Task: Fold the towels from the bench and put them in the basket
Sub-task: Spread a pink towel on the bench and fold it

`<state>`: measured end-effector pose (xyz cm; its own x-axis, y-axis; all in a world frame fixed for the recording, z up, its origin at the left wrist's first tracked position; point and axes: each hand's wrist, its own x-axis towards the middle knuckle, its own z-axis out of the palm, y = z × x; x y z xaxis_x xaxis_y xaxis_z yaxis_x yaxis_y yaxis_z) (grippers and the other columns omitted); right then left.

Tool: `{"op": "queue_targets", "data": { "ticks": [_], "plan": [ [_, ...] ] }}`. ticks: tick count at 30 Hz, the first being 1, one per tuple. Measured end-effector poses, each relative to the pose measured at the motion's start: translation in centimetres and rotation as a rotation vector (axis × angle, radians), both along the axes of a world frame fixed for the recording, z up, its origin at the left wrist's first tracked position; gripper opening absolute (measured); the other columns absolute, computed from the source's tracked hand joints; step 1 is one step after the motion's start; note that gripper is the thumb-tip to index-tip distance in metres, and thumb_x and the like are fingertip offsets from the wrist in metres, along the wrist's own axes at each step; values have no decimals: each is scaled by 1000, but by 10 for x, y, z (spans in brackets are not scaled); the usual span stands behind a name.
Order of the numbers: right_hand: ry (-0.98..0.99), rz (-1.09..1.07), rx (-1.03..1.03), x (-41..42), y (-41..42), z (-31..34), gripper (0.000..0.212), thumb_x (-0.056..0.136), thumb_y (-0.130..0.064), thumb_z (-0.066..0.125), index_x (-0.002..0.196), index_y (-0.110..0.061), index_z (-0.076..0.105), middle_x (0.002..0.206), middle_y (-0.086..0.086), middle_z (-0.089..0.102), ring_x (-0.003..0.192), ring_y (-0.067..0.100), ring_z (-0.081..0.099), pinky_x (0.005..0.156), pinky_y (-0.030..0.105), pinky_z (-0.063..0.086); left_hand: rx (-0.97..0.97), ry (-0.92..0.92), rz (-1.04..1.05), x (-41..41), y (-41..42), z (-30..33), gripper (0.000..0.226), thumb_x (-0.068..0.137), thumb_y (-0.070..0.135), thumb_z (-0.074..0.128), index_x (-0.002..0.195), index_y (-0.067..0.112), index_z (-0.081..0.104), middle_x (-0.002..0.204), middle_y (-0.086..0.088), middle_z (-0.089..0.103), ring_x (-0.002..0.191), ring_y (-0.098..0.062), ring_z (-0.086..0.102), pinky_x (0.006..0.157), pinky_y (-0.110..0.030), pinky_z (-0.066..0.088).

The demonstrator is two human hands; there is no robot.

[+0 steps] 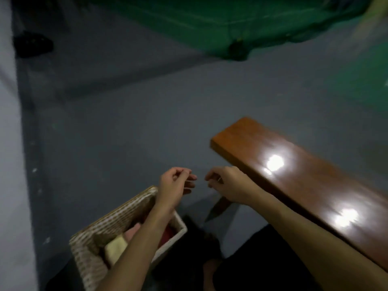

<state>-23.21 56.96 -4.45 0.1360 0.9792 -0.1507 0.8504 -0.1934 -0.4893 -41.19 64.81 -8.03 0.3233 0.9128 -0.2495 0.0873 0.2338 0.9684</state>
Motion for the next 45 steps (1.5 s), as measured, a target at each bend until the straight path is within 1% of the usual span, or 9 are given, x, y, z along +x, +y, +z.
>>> {"op": "queue_targets", "data": {
  "ticks": [9, 18, 22, 25, 29, 33, 36, 39, 45],
  "plan": [
    [-367, -441, 96, 136, -238, 70, 19, 99, -31, 52, 112, -31, 66, 112, -7, 74, 101, 25, 68, 71, 35, 49, -7, -143, -510, 210, -157, 92, 14, 105, 16, 60, 102, 7, 70, 92, -12, 80, 72, -22, 73, 63, -33, 57],
    [-491, -872, -176, 215, -476, 27, 11, 101, -30, 55, 106, -24, 63, 97, 1, 72, 82, 28, 67, 64, 36, 56, -44, 8, -1038, 351, -346, 72, 16, 104, 17, 61, 108, 4, 70, 96, -13, 80, 77, -24, 72, 67, -35, 59],
    [-458, -1127, -291, 239, -592, 0, 19, 95, -36, 54, 107, -23, 61, 105, 6, 70, 95, 36, 69, 69, 41, 55, -81, 69, -1201, 391, -421, 51, 15, 104, 16, 61, 109, 4, 70, 95, -11, 80, 77, -24, 72, 69, -37, 58],
    [-335, -1386, -168, 252, -661, -8, 32, 91, -46, 56, 115, -28, 67, 115, 7, 69, 108, 36, 66, 83, 45, 56, -84, 115, -1283, 414, -473, 34, 14, 104, 15, 62, 107, 4, 70, 94, -11, 80, 73, -22, 72, 67, -37, 56],
    [-290, -1679, -203, 262, -714, -13, 37, 85, -49, 68, 113, -25, 66, 116, 12, 60, 109, 38, 61, 83, 45, 53, -117, 156, -1360, 439, -544, 16, 11, 102, 10, 62, 101, 3, 69, 90, -13, 79, 67, -22, 67, 58, -33, 52],
    [-146, -1724, -228, 266, -728, -30, 38, 78, -55, 65, 81, -18, 57, 94, 16, 67, 94, 38, 68, 77, 42, 53, -153, 193, -1413, 467, -608, 2, 11, 101, 7, 62, 98, -1, 69, 86, -15, 75, 61, -21, 65, 51, -29, 48],
    [-195, -1703, -207, 267, -727, -28, 17, 96, -35, 61, 92, -19, 64, 107, 11, 70, 101, 36, 70, 82, 41, 53, -91, 221, -1434, 485, -643, -5, 12, 100, 8, 62, 102, -2, 68, 91, -15, 74, 63, -20, 64, 54, -29, 53],
    [-194, -1693, -169, 269, -728, -26, 18, 100, -33, 58, 110, -19, 65, 118, 10, 67, 110, 36, 67, 85, 41, 51, -39, 226, -1392, 499, -665, -7, 13, 99, 9, 61, 96, -1, 68, 88, -16, 68, 62, -21, 61, 49, -27, 50],
    [-149, -1508, 160, 254, -728, -14, 16, 100, -34, 62, 96, -19, 55, 104, 7, 61, 98, 32, 62, 81, 45, 51, -179, 146, -1378, 515, -680, 2, 29, 93, 26, 78, 71, 15, 63, 54, 4, 54, 45, -9, 49, 46, -23, 44]
  ]
}}
